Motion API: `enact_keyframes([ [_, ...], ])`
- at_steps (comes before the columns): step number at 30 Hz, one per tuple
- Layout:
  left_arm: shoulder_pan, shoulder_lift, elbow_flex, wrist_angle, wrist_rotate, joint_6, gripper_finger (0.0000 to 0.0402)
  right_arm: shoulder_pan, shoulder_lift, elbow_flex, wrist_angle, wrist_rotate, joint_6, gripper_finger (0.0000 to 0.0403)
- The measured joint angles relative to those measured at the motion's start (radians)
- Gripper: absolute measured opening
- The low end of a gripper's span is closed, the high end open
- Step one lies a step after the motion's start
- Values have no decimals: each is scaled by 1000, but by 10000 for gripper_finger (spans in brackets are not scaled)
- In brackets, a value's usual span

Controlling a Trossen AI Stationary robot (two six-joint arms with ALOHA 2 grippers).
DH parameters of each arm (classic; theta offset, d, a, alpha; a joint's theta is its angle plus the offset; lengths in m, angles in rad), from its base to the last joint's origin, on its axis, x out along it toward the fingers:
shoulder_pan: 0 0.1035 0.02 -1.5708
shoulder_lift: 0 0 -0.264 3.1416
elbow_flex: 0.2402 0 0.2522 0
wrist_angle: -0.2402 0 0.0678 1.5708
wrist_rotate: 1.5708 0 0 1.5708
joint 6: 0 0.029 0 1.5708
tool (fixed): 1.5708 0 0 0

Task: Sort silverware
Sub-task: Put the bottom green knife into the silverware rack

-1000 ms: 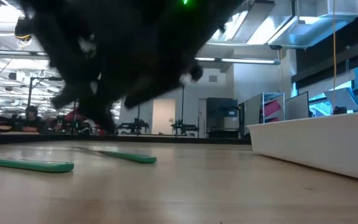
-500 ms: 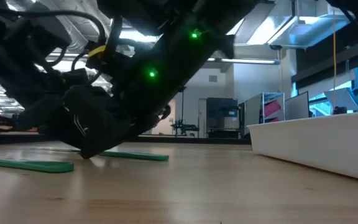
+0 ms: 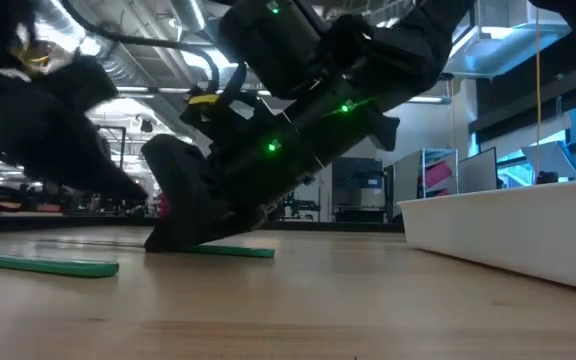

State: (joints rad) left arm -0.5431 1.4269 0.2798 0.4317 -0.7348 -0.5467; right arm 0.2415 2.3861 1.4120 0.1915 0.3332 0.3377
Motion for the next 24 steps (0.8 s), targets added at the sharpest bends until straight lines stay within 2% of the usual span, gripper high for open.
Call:
enact_keyframes([
  [4,-70,0,0,103,-56,10,31,1,-1,-34,58,6,46,55],
  [8,-130,0,1,175,-71,58,31,0,-2,-38,66,-2,73,20],
  [15,-212,0,1,145,-75,103,31,16,-56,-47,22,-29,76,33],
  [21,-186,-1,1,135,-81,92,33,25,-121,-56,-28,-21,39,27],
  [24,-165,-1,1,133,-81,120,50,26,-135,-58,-39,-22,31,24],
])
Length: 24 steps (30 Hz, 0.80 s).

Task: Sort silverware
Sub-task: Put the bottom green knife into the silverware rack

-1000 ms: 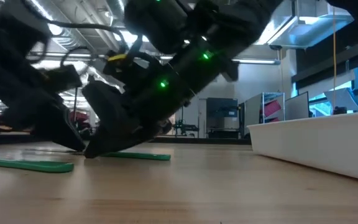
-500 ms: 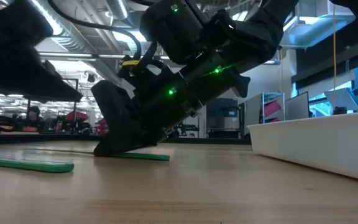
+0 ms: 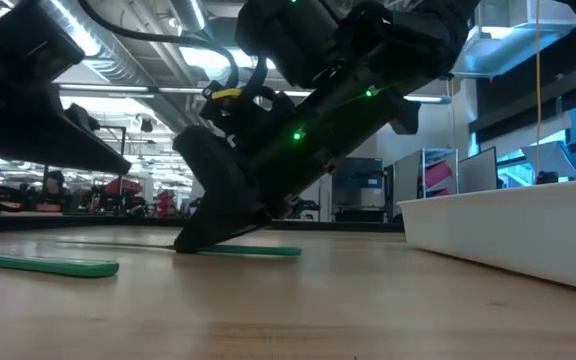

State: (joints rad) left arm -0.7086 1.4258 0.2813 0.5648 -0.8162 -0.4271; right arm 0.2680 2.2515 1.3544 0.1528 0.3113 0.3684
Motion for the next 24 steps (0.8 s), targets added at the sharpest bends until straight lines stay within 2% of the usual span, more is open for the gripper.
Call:
enact_keyframes([
  [8,3,0,0,3,21,12,145,2,-29,-2,-21,-49,0,26],
  [12,-12,18,0,-2,31,40,180,13,-57,-2,-19,-51,-7,24],
  [19,-12,54,0,-3,35,16,199,17,-76,0,-15,-42,-5,24],
  [24,-10,96,0,9,35,59,202,14,-78,0,-52,-42,-3,27],
])
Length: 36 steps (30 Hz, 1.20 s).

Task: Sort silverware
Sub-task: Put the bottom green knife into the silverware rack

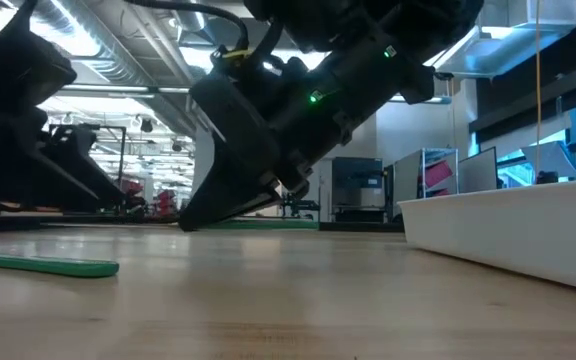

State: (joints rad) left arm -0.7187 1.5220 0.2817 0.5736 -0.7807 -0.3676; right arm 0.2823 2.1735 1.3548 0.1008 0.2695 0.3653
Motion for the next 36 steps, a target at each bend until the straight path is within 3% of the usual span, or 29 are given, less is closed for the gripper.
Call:
enact_keyframes([
  [5,36,46,1,66,52,46,237,0,-1,1,0,-1,0,25],
  [10,86,110,27,66,87,191,279,0,-2,1,2,-12,0,27],
  [15,126,179,88,35,74,312,274,0,-2,2,2,-20,0,26],
  [22,123,197,147,-67,69,252,194,-1,-2,3,2,-52,0,30],
  [32,124,196,154,-115,105,119,24,-2,-4,3,8,-61,-7,38],
  [36,125,194,155,-131,120,113,7,-1,-6,5,-3,-86,-33,73],
])
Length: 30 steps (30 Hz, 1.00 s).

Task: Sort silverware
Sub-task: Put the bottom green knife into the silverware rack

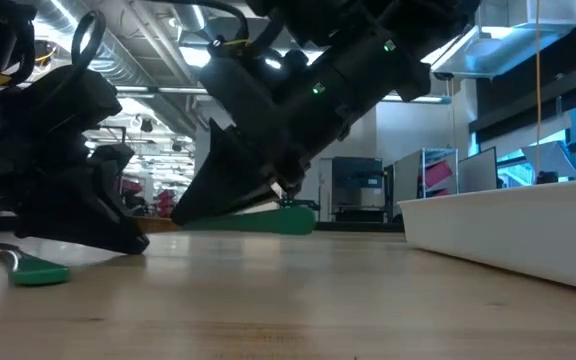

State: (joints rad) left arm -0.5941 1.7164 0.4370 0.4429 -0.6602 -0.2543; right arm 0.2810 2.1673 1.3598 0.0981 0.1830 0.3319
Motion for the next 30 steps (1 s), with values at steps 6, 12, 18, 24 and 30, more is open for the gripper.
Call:
enact_keyframes([
  [6,0,0,-1,-3,1,-7,3,0,-7,65,-197,-23,-98,166],
  [12,1,0,-2,-3,7,-22,2,1,-7,83,-281,5,-147,215],
  [18,1,0,-2,-4,10,-34,3,8,5,82,-312,31,-107,160],
  [24,1,0,-3,-4,11,-49,4,32,1,83,-314,116,-62,41],
  [30,2,-2,-3,-5,5,-63,43,72,-57,84,-475,138,110,25],
])
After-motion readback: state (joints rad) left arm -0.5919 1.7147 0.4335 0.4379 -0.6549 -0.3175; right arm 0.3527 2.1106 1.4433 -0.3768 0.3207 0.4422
